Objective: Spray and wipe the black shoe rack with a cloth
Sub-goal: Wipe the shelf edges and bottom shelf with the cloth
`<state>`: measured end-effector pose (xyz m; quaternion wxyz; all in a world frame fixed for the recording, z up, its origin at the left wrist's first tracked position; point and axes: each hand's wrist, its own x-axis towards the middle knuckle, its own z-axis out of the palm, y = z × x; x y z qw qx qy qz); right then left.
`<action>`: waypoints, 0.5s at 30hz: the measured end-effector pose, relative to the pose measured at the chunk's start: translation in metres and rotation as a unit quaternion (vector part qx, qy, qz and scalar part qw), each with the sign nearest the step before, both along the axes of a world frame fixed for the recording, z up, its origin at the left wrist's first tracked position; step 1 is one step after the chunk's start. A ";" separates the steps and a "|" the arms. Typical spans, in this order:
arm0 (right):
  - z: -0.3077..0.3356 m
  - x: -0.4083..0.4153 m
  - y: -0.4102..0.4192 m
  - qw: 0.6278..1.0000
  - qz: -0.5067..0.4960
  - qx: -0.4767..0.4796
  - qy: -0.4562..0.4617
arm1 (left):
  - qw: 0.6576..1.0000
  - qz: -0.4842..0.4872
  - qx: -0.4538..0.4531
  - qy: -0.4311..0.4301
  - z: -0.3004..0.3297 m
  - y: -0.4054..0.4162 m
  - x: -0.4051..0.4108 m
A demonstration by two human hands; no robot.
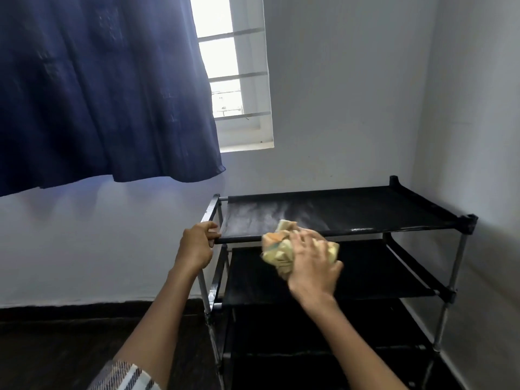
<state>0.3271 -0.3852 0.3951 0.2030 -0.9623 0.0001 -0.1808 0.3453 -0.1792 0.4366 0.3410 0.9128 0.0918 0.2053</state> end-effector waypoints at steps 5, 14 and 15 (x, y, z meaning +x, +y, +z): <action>0.017 -0.005 -0.015 0.992 -0.044 0.116 0.004 | 0.985 -0.035 0.169 0.022 0.004 -0.050 0.000; 0.003 0.009 0.013 0.998 0.047 0.042 -0.011 | 0.997 -0.031 0.050 -0.049 -0.011 -0.076 0.011; 0.004 0.011 0.003 0.998 0.021 0.058 -0.004 | 0.998 -0.039 0.031 -0.049 -0.012 -0.076 0.013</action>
